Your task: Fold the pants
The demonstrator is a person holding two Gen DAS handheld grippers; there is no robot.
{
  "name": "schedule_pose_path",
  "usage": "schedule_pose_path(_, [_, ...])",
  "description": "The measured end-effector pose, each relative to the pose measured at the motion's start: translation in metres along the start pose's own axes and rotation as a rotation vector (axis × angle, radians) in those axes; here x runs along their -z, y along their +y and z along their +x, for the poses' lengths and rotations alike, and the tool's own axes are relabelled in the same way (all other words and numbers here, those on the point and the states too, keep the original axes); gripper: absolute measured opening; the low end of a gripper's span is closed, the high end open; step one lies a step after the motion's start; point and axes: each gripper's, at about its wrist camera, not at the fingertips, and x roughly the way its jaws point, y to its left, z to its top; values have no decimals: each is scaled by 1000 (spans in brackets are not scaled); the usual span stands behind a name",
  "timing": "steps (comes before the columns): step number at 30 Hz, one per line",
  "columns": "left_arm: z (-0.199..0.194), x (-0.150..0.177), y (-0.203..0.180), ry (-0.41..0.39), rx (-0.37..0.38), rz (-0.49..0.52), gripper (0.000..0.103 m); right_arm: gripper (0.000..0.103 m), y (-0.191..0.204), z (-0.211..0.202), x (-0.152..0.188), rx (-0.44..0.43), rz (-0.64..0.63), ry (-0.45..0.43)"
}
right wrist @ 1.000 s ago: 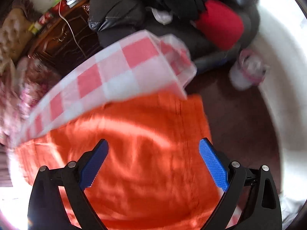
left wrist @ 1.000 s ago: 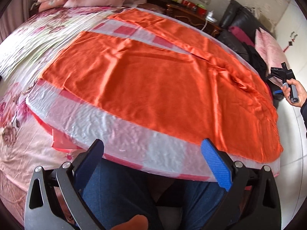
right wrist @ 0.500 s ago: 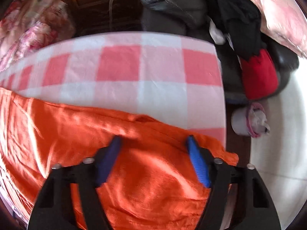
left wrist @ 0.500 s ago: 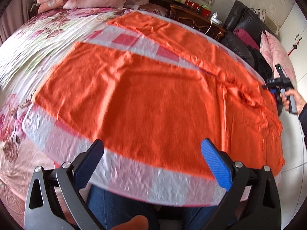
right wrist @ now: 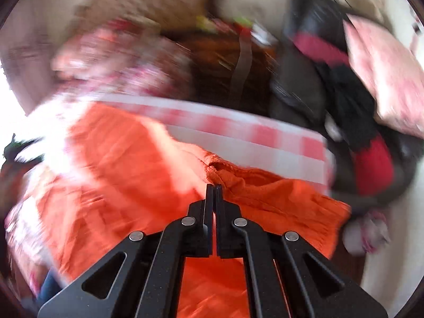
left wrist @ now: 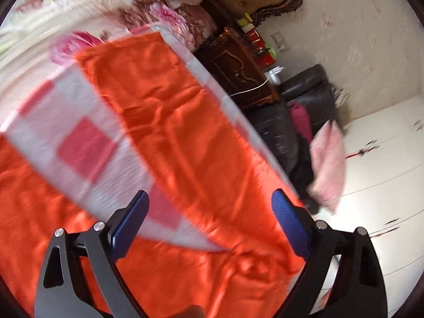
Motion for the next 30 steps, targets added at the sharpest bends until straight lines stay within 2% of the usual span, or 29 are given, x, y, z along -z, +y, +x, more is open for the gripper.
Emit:
schedule_pose_path(2, [19, -11, 0, 24, 63, -39, 91, 2, 35, -27, 37, -93, -66, -18])
schedule_pose_path(3, [29, -15, 1, 34, 73, -47, 90, 2, 45, -32, 51, -111, -71, -5])
schedule_pose_path(6, [59, -28, 14, 65, 44, -81, 77, 2, 54, -39, 96, -113, -29, 52])
schedule_pose_path(8, [75, -34, 23, 86, 25, -108, 57, 2, 46, -40, 109, -117, 25, 54])
schedule_pose_path(9, [79, -35, 25, 90, 10, -111, 54, 2, 41, -42, 116, -123, 62, 50])
schedule_pose_path(12, [85, -40, 24, 88, -57, -64, 28, 2, 39, -43, 120, -107, 101, 34])
schedule_pose_path(13, [85, -41, 26, 85, -73, -59, 11, 2, 33, -41, 117, -99, 113, 29])
schedule_pose_path(14, [82, -44, 25, 79, -85, -56, 4, 2, 26, -40, 112, -87, 129, 23])
schedule_pose_path(17, [58, -50, 14, 39, -82, -30, 2, 2, 12, -34, 92, -41, 116, 11])
schedule_pose_path(19, [27, -47, -5, -10, -65, 9, 2, 2, 3, -37, 73, 4, 86, -8])
schedule_pose_path(22, [-42, -7, -24, -102, -66, 88, 2, 2, 8, -56, 61, 32, 29, -39])
schedule_pose_path(24, [-91, 38, -15, -155, -47, 116, 2, 2, 13, -66, 75, 42, 22, -27])
schedule_pose_path(26, [-117, 88, 11, -155, -69, 122, 2, 2, 11, -65, 97, 31, 67, 24])
schedule_pose_path(28, [-123, 122, 42, -119, -73, 87, 2, 6, 1, -55, 135, 25, 182, 96])
schedule_pose_path(30, [-116, 154, 80, -84, -141, 51, 2, 10, -11, -46, 168, -22, 336, 143])
